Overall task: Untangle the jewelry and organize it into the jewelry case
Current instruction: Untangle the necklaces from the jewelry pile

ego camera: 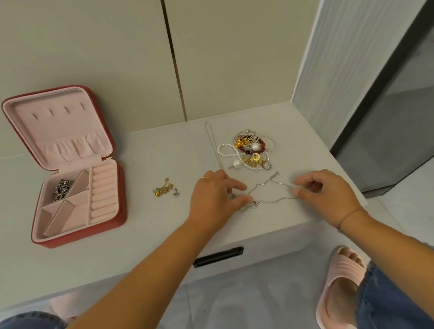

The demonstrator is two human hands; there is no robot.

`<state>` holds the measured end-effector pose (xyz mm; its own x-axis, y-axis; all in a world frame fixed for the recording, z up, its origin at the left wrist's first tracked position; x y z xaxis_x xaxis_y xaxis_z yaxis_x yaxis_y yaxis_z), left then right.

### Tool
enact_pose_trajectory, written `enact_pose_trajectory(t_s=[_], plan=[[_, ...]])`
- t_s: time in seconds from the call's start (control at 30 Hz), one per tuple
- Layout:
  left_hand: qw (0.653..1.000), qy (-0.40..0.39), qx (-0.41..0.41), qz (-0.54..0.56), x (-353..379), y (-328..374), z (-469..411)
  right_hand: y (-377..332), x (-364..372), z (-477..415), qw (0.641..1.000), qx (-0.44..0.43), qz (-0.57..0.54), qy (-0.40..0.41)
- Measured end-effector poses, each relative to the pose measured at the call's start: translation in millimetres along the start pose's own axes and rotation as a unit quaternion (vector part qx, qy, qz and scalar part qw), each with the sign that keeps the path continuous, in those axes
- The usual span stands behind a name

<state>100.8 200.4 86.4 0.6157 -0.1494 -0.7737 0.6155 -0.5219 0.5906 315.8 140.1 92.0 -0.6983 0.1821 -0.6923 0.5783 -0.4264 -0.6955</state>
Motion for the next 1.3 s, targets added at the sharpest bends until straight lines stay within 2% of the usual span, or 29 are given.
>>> enact_pose_trajectory(t_s=[0.1,0.23,0.5,0.77,1.0,1.3], plan=[[1.000,0.006,0.014,-0.021,6,8,0,7,2,-5,0.999,0.023,0.000,0.023],[0.998,0.009,0.036,-0.052,13,15,1,6,5,-5,0.999,0.011,0.028,0.036],[0.992,0.049,0.076,-0.083,9,20,25,5,12,-1,0.999,-0.006,0.047,0.027],[0.996,0.042,0.036,-0.075,-22,-10,64,-10,39,27,0.997,-0.048,0.062,-0.005],[0.994,0.069,-0.018,-0.086,-48,-40,83,-24,65,42,0.995,-0.074,0.059,-0.018],[0.988,0.105,-0.063,-0.092,-73,-64,108,-55,99,54,0.986,-0.141,0.085,0.002]])
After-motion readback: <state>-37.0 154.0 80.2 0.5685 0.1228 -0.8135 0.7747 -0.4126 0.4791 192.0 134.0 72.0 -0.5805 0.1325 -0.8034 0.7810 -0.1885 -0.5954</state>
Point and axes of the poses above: each hand's wrist, its own z-axis away from the middle knuckle, its own x-axis out of the palm, y = z × x, the point moved 6 cm from there along -z, towards the middle knuckle, and after that the axes turned 7 degrees about x, right-handed, at the moved point
